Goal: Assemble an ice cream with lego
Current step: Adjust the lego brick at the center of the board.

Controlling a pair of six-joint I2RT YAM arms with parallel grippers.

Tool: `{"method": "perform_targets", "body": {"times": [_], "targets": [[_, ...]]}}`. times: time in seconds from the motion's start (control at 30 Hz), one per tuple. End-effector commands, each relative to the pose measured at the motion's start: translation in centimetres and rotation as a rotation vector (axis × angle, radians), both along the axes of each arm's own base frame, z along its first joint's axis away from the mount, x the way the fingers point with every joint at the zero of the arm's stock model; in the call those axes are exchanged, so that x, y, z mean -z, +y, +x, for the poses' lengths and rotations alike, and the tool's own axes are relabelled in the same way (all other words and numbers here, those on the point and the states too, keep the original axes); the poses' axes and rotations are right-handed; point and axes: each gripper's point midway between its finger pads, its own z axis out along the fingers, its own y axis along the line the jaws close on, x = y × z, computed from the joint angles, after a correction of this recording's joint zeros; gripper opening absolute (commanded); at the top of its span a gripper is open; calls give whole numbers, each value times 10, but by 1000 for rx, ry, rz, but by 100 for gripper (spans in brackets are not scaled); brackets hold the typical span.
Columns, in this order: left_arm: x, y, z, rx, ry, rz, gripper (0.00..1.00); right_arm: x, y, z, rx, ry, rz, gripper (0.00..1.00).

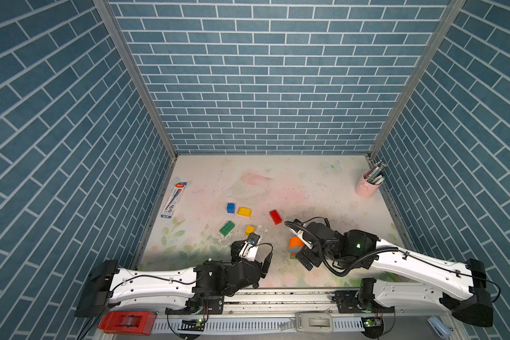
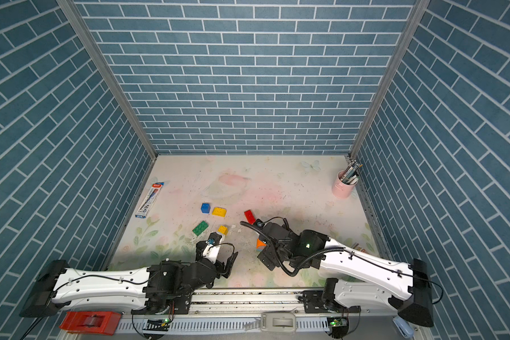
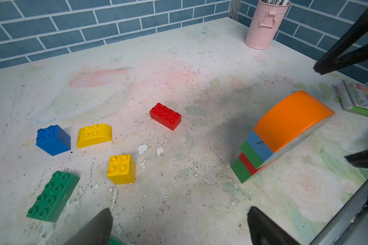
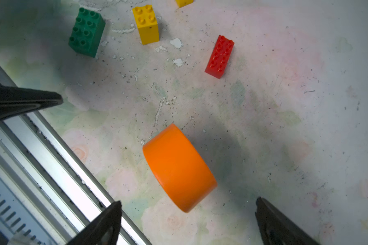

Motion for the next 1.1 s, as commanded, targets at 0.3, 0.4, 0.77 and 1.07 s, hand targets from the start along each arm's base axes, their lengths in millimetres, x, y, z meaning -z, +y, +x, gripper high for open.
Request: {"method": "perform_targets", "body": {"times": [0.3, 0.4, 0.77, 1.07], "targets": [[0, 24, 2, 3, -25, 50, 100, -23, 16, 17, 390, -257, 326, 99], [1, 26, 1, 9, -24, 49, 100, -18, 25, 16, 408, -286, 361, 99], [5, 35, -1, 9, -19, 40, 100, 20, 33, 14, 479, -281, 397, 99], [10, 40, 0, -4, -13, 60, 99, 46, 38, 16, 523, -288, 408, 95]]}}
